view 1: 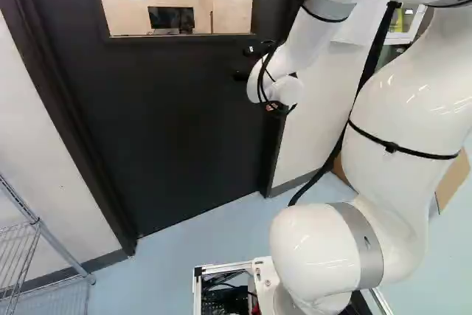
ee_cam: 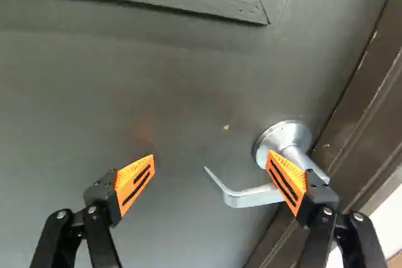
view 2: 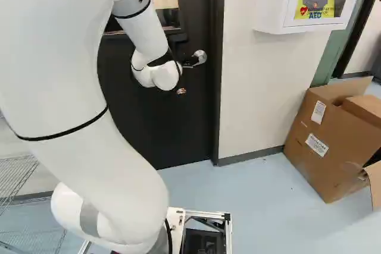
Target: Open the door and move inside
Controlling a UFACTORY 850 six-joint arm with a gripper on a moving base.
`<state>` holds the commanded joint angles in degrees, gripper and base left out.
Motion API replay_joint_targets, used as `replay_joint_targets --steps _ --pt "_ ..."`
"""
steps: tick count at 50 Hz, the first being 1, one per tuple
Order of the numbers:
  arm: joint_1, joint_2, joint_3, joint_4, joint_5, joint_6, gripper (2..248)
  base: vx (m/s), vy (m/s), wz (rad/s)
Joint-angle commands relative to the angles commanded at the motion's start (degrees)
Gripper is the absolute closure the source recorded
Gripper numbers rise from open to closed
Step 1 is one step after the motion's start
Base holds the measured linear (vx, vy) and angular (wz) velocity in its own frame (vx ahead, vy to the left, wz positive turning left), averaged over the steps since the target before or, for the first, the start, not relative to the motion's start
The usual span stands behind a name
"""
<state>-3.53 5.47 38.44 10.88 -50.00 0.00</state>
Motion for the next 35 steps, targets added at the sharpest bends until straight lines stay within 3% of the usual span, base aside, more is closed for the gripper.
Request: replay_joint_targets --steps 35 --pt "-0.11 3.89 -0.59 0.0 0.0 0.0 3 0.0 0.0 0.0"
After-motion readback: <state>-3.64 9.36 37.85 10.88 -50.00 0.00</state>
